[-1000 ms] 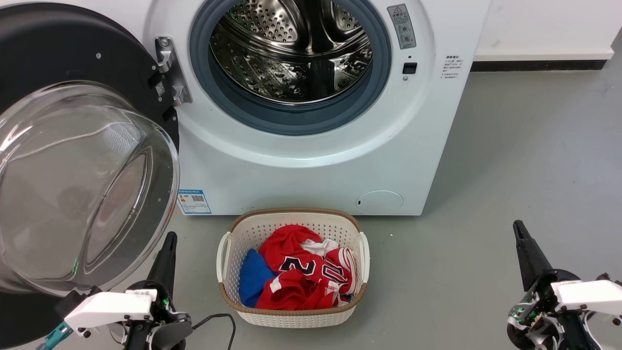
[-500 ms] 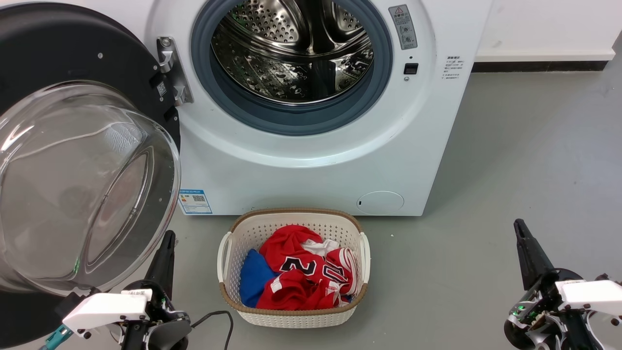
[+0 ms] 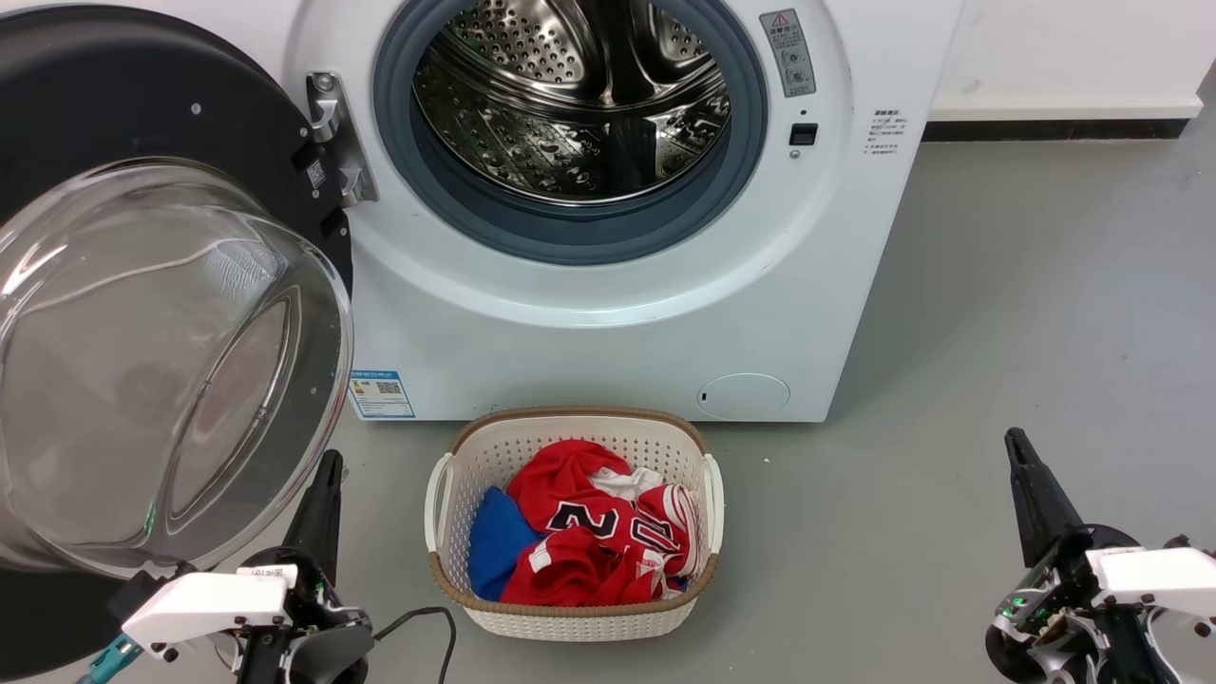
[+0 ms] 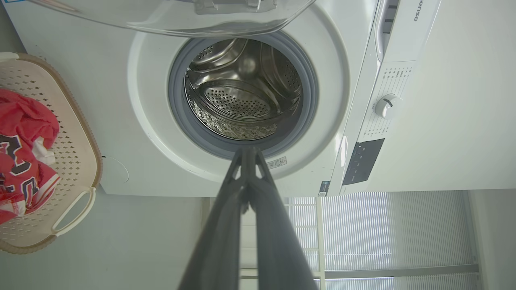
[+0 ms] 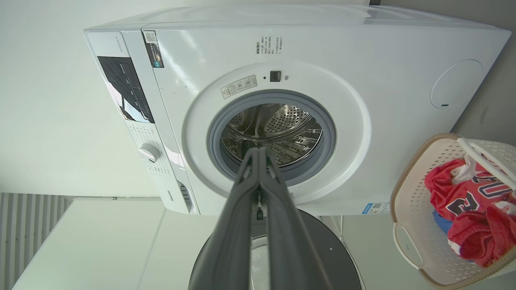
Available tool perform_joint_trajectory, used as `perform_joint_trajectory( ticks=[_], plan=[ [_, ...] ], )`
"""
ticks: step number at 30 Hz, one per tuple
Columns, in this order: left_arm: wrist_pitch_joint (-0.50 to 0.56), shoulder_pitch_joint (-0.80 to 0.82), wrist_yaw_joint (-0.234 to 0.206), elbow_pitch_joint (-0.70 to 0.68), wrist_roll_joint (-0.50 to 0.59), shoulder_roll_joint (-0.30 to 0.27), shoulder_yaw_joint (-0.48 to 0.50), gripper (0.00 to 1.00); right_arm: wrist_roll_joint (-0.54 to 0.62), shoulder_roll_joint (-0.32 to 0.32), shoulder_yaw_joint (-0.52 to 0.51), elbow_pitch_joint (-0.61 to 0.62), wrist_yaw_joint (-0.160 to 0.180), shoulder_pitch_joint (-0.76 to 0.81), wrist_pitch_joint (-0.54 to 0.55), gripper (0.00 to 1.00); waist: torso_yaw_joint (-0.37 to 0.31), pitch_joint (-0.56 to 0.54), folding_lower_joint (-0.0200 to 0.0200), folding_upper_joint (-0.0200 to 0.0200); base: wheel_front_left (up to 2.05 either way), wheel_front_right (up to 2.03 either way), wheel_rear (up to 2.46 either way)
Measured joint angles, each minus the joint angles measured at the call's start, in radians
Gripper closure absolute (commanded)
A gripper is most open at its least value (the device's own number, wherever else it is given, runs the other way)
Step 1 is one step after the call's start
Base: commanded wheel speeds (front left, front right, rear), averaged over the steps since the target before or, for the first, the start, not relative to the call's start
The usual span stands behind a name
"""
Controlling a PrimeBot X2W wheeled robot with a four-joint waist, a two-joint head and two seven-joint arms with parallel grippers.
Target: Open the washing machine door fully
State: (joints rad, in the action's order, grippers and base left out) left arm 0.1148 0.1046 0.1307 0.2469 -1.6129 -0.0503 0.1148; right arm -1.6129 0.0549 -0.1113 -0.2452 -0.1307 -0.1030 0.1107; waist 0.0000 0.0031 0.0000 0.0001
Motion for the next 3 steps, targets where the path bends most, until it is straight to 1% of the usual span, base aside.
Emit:
perform_joint_trajectory(
  ticks=[3],
  plan=[
    [0.0,0.0,0.0,0.0,0.0,0.0,0.0,1.0,0.0,0.0,0.0,0.0,0.0,0.0,0.0,1.0,0.0,0.0,0.0001,0.0,0.0,0.0,0.0]
  ],
)
